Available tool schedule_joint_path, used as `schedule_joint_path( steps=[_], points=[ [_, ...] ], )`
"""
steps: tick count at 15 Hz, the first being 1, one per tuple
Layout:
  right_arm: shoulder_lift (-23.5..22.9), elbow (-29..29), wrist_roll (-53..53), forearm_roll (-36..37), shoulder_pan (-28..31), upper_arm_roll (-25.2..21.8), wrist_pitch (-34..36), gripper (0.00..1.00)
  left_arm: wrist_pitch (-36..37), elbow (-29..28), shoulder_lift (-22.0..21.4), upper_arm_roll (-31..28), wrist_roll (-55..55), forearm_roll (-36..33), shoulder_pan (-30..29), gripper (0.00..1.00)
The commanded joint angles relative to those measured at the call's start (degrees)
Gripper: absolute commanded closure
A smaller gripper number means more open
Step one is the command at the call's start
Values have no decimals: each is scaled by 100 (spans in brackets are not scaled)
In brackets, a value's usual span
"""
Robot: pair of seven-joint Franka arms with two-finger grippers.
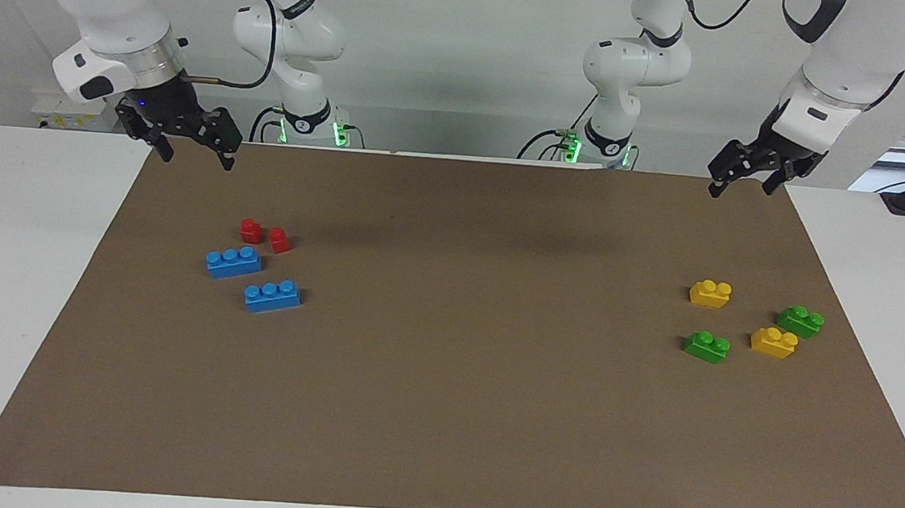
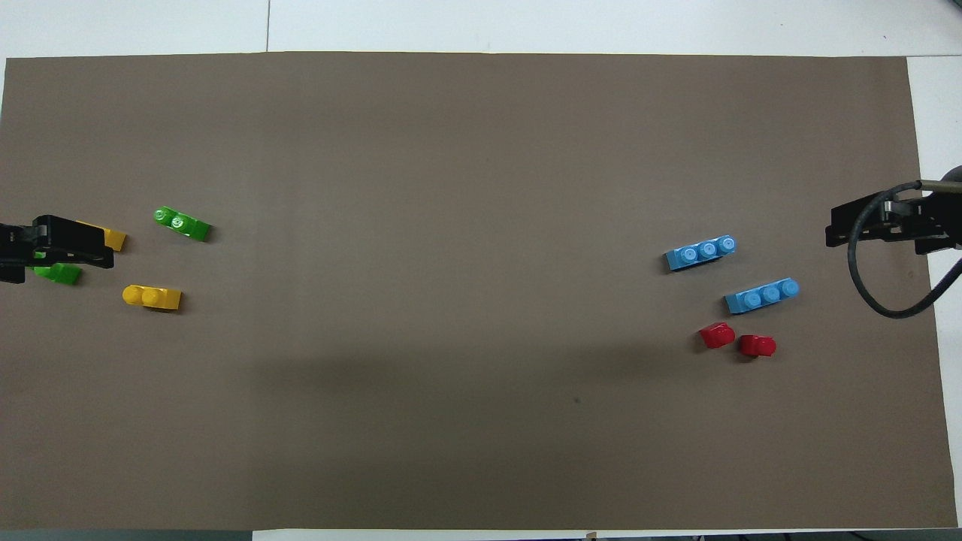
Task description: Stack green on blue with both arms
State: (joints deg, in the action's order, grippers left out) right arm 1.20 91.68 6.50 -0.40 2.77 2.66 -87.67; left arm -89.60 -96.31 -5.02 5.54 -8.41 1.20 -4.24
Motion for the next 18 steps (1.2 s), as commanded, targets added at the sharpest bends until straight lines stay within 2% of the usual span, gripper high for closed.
schedule_joint_path(
  steps=[1, 6, 10, 15, 18],
  points=[
    [91, 96, -53, 101, 57, 41, -4, 0, -548, -721, -403, 0, -581, 82, -60, 0],
    [82, 157, 9, 101, 65, 41, -232, 0, -1093, -960, -264, 0, -1337, 82, -218, 0],
    [47, 166, 448, 101, 57, 41, -338, 0, -1839, -1355, -123, 0, -2058, 91, -341, 0],
    [-67, 245, 1009, 93, 57, 50, -733, 0, -2578, -1365, 527, 0, -2919, 91, -481, 0],
    [-392, 237, 1826, -21, 118, 41, -1023, 0, -2790, -1356, 782, -9, -3175, 91, -595, 0]
  ],
)
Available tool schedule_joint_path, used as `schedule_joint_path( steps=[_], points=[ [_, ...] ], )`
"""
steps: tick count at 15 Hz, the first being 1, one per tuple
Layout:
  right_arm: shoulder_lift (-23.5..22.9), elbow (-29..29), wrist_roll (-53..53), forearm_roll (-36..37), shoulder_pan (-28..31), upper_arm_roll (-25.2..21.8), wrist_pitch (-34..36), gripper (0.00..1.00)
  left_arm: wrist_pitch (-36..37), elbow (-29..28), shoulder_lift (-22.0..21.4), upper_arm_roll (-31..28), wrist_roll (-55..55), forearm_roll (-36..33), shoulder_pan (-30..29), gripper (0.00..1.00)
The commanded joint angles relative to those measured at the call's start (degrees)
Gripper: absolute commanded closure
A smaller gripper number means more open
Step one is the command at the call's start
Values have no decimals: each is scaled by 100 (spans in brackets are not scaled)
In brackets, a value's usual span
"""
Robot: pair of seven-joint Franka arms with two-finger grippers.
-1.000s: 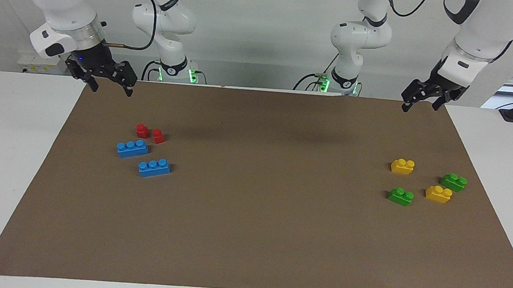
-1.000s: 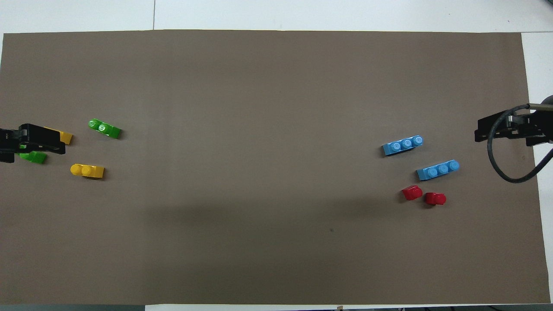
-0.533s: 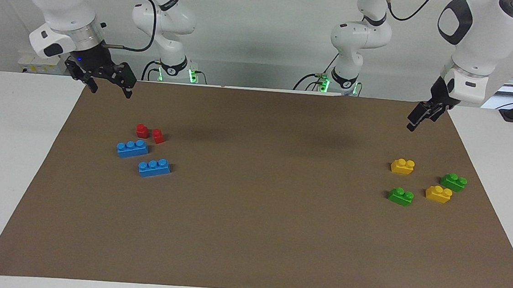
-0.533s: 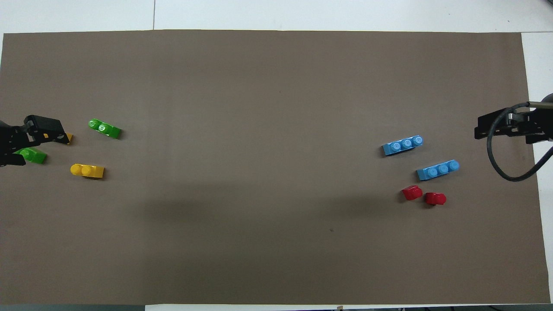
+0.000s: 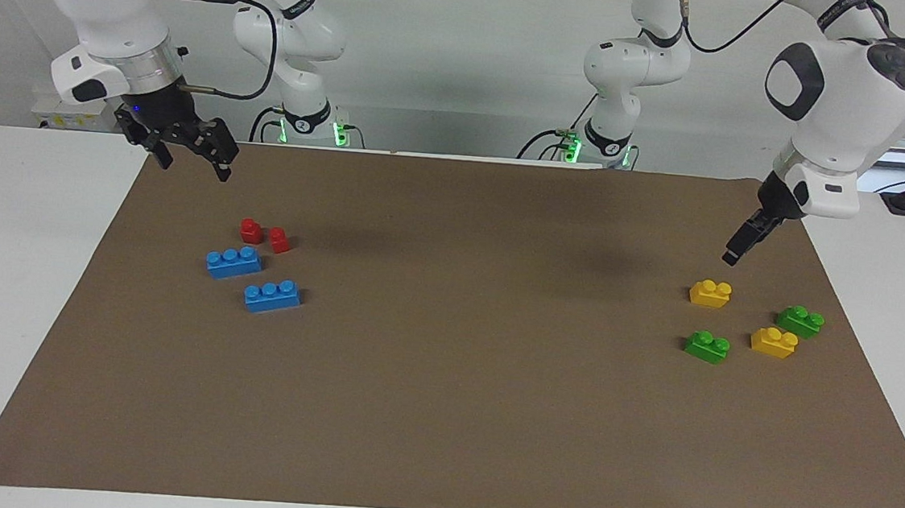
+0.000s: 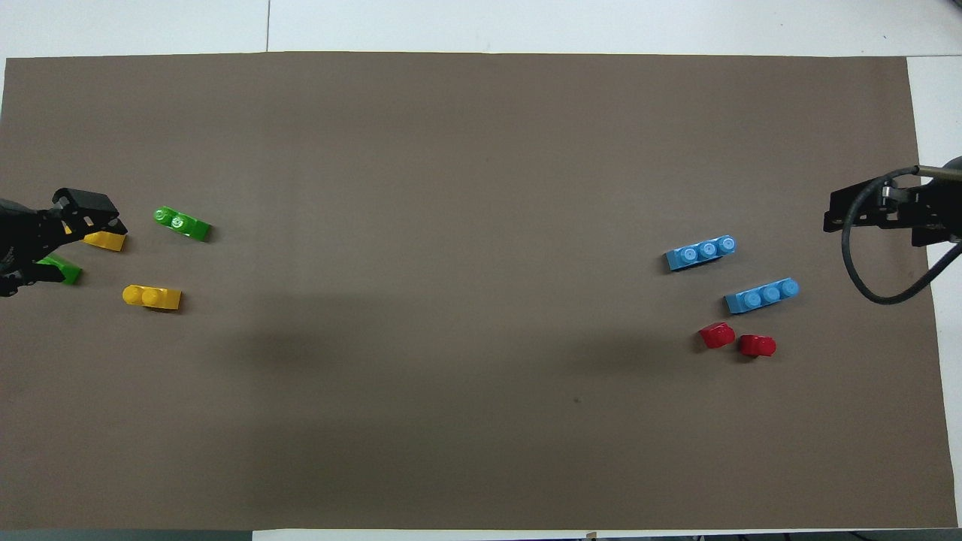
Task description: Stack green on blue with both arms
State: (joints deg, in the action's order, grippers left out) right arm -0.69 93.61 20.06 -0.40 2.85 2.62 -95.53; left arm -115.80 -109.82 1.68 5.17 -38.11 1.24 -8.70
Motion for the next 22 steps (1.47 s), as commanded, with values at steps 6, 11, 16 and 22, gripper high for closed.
schedule_joint_path(
  steps=[6, 11, 16, 22],
  points=[
    [-686, 43, 1903, -784, 374, 46, -554, 1, -575, 74, 614, 28, -1135, 79, -185, 0],
    [-985, 104, 2212, -943, 392, 46, -888, 1, -821, 206, 1009, 28, -1856, 87, -194, 0],
    [-1169, 183, 2738, -1329, 471, 46, -1038, 1, -813, 706, 1667, 28, -2147, 61, -97, 0],
    [-1275, 807, 3108, -2174, 664, 37, -1653, 1, -874, 927, 2055, 28, -2385, 44, -123, 0]
  ],
)
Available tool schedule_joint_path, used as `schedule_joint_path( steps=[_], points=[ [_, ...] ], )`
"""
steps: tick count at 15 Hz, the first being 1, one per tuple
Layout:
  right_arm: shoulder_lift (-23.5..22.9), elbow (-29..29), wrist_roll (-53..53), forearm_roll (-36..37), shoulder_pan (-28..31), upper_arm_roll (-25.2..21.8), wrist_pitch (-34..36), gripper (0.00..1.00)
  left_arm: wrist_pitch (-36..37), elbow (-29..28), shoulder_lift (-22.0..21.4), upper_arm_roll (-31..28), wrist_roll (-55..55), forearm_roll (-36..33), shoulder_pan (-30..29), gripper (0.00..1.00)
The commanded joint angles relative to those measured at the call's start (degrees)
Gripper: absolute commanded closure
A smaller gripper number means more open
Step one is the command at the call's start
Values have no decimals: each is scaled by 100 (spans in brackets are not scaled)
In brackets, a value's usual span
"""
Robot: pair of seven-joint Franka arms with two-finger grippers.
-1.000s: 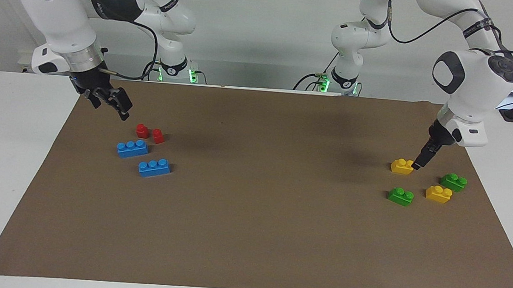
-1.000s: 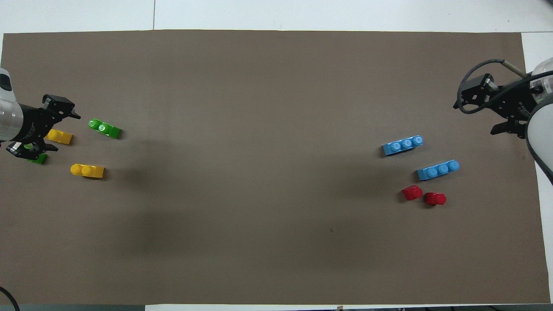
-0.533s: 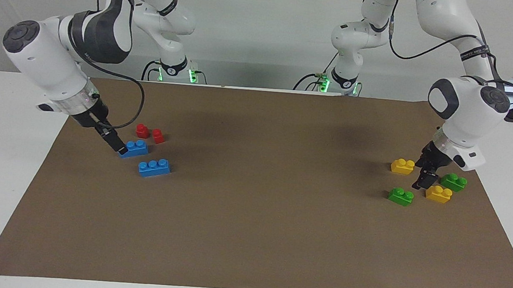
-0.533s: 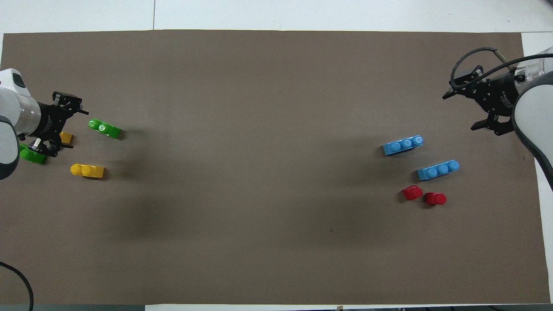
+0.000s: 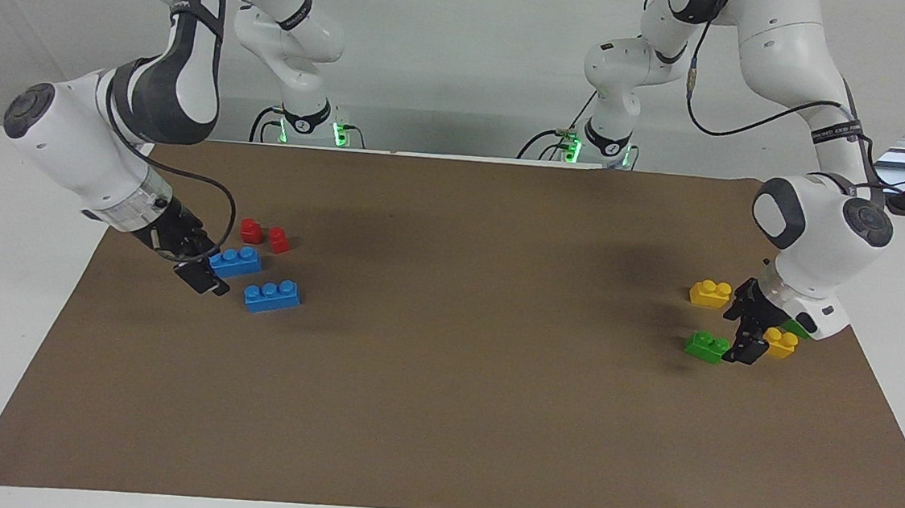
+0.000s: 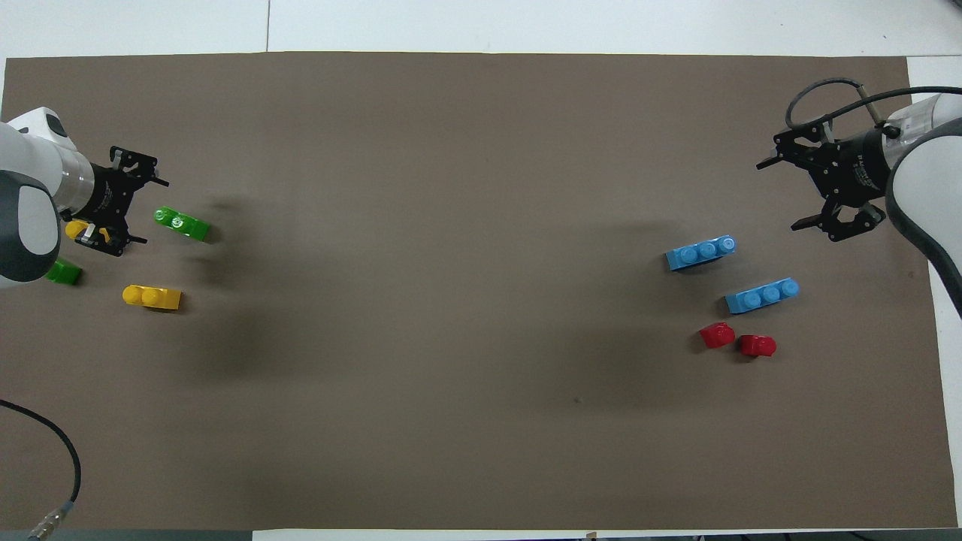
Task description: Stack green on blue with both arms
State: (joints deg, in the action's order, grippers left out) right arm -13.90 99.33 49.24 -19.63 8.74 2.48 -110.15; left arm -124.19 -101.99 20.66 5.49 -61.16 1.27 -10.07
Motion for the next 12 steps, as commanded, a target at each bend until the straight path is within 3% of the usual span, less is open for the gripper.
schedule_joint_path(
  steps=[1, 12],
  points=[
    [1, 245, 270, -330, 92, 51, -200, 1, -43, 144, 192, -4, -80, 40, 22, 0],
    [-306, 412, 262, -506, 198, 60, -209, 1, -580, -58, 386, -4, -124, -83, -30, 0]
  ],
)
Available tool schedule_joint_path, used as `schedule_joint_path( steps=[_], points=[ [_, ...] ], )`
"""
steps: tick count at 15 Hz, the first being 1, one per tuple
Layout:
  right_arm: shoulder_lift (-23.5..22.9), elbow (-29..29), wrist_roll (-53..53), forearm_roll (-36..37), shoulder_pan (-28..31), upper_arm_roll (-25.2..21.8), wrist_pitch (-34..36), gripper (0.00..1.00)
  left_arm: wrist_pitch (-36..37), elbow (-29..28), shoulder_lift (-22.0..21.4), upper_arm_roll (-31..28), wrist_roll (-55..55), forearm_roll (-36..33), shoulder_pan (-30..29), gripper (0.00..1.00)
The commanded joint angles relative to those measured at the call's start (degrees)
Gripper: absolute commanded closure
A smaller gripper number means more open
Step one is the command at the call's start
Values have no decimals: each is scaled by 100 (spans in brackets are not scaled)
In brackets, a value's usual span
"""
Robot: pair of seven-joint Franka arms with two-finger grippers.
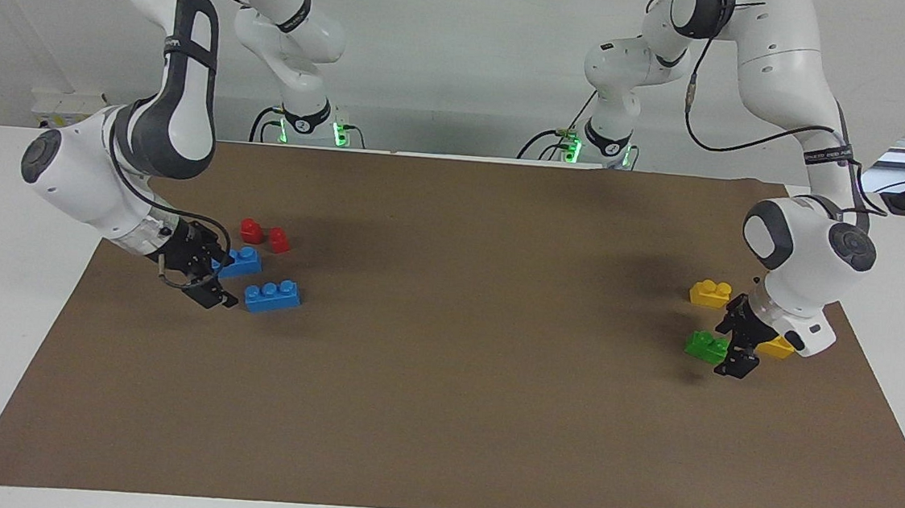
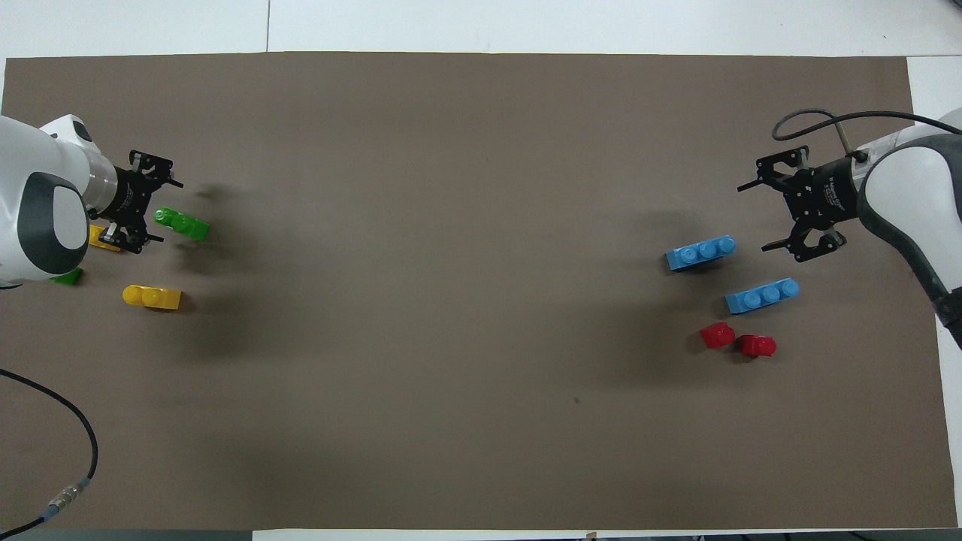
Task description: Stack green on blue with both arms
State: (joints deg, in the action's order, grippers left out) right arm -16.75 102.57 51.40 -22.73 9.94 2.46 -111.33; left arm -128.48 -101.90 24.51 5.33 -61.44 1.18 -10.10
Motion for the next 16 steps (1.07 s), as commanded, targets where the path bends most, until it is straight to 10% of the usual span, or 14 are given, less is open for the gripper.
schedule_joint_path(
  steps=[1, 7, 11, 16],
  points=[
    [-30, 157, 46, -310, 104, 62, -82, 1, -160, -75, 10, 12, -96, -74, -27, 0],
    [-100, 263, 37, -363, 280, 62, -12, 1, -362, -216, 1, 12, -96, -135, -19, 23],
    [-92, 413, 81, -522, 262, 62, -47, 1, -354, -181, 1, 12, -70, -354, 16, 100],
    [-100, 448, 178, -530, 262, 62, -73, 1, -292, -119, 1, 21, -43, -505, 52, 100]
  ],
)
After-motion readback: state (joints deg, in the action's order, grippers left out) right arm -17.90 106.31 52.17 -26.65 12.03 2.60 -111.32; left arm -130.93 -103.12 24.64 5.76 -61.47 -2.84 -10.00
